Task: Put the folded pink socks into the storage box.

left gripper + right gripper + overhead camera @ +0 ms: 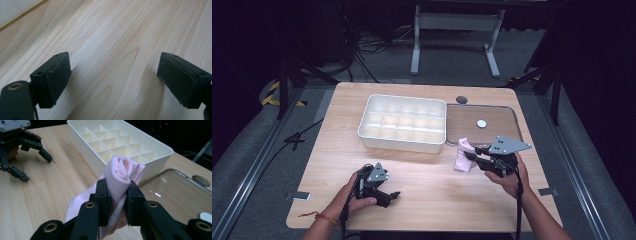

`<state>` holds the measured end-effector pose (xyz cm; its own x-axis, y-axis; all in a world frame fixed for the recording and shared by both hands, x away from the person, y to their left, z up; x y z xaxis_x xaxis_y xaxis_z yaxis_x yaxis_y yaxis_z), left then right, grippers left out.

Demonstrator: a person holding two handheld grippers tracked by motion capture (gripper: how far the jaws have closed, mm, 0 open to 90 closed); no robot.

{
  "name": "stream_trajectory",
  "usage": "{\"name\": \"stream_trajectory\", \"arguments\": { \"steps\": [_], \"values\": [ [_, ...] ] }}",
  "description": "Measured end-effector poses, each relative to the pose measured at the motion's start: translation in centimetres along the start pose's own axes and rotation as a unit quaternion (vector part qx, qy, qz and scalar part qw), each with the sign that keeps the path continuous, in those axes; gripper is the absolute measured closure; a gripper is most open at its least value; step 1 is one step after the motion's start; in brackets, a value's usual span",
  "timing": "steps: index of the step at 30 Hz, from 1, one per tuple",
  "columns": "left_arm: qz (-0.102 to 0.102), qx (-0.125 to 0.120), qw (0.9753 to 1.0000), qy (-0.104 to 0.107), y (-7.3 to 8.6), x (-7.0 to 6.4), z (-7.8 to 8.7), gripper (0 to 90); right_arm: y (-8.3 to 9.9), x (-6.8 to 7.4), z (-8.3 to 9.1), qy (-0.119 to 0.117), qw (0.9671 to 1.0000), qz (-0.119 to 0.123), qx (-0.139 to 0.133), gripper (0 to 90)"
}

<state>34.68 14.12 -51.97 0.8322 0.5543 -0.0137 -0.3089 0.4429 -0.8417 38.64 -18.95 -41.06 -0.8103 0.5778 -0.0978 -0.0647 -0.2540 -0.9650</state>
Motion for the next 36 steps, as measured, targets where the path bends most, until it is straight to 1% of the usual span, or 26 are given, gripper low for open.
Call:
{"name": "stream_trajectory", "arguments": {
  "steps": [3, 13, 17, 19, 21, 23, 26, 31, 36],
  "values": [
    [-0.001, 0.000, 1.0000, 0.001, 0.0, 0.0, 0.0, 12.1, -0.7, -0.3, -0.2, 0.003, 1.0000, 0.006, -0.003, 75.3],
    [-0.001, 0.001, 1.0000, 0.001, 0.0, 0.0, 0.0, 11.9, -2.6, -1.5, -1.3, 0.012, 0.9998, 0.008, -0.010, 75.2],
    [-0.001, 0.001, 1.0000, 0.001, 0.0, 0.0, 0.0, 12.0, -2.8, -1.8, -1.9, 0.013, 0.9998, 0.012, -0.002, 75.2],
    [-0.001, 0.001, 1.0000, 0.001, 0.0, 0.0, 0.0, 11.9, -2.8, -1.8, -2.2, 0.013, 0.9999, 0.009, -0.003, 75.1],
    [-0.001, 0.001, 1.0000, 0.001, 0.0, 0.0, 0.0, 11.9, -2.8, -1.9, -2.3, 0.015, 0.9998, 0.011, -0.001, 75.1],
    [-0.001, 0.001, 1.0000, 0.001, 0.0, 0.0, 0.0, 11.9, -2.8, -2.2, -2.7, 0.016, 0.9998, 0.011, 0.004, 75.1],
    [-0.001, 0.001, 1.0000, 0.001, 0.0, 0.0, 0.0, 12.0, -3.0, -2.5, -3.1, 0.017, 0.9998, 0.007, 0.004, 75.1],
    [-0.001, 0.001, 1.0000, 0.001, 0.0, 0.0, 0.0, 11.9, -3.4, -2.8, -3.9, 0.021, 0.9997, 0.012, 0.007, 75.0],
    [-0.001, 0.001, 1.0000, 0.001, 0.0, 0.0, 0.0, 11.9, -4.0, -2.9, -5.0, 0.019, 0.9995, 0.021, 0.013, 75.0]
  ]
}}
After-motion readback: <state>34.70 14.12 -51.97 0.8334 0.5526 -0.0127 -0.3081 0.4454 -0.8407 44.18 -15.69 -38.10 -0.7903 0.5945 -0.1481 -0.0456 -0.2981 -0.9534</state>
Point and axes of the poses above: each handheld gripper's, and its own axes: z roughly backward along the jaws, y roughly out of its underside, x roughly to its left, the point moved 5 cm from there along -z, roughly forward along the jaws, and after that the axes turned 14 degrees about -x, right-handed, at the moved point
